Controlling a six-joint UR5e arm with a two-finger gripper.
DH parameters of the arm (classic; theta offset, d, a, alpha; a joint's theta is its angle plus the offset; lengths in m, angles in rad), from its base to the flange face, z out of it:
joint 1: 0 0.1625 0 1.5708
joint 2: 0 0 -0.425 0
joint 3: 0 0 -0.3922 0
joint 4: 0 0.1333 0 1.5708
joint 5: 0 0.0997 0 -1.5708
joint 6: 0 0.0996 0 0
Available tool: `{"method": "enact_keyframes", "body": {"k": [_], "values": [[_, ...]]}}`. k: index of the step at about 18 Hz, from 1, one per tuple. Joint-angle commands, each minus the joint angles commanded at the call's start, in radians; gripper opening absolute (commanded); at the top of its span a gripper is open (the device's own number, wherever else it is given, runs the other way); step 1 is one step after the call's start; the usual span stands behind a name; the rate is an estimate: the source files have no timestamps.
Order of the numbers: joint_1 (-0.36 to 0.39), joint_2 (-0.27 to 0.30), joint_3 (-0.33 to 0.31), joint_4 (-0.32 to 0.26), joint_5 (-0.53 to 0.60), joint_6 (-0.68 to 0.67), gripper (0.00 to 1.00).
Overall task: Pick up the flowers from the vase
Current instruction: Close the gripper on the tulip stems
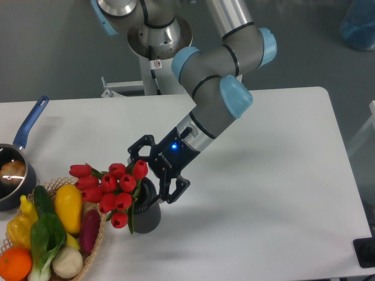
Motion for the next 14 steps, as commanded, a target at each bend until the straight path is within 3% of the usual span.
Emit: {"method": "enact_keyframes", "body": {"k": [6, 12, 14], "values": [[-0.002, 0.0, 0.0, 0.0, 0.002, 0.0, 1.0], [-0.002, 0.002, 0.0, -0.002, 0.002, 0.0, 0.81], [-0.002, 0.002, 0.0, 0.0, 0.003, 0.0, 0.79]]}}
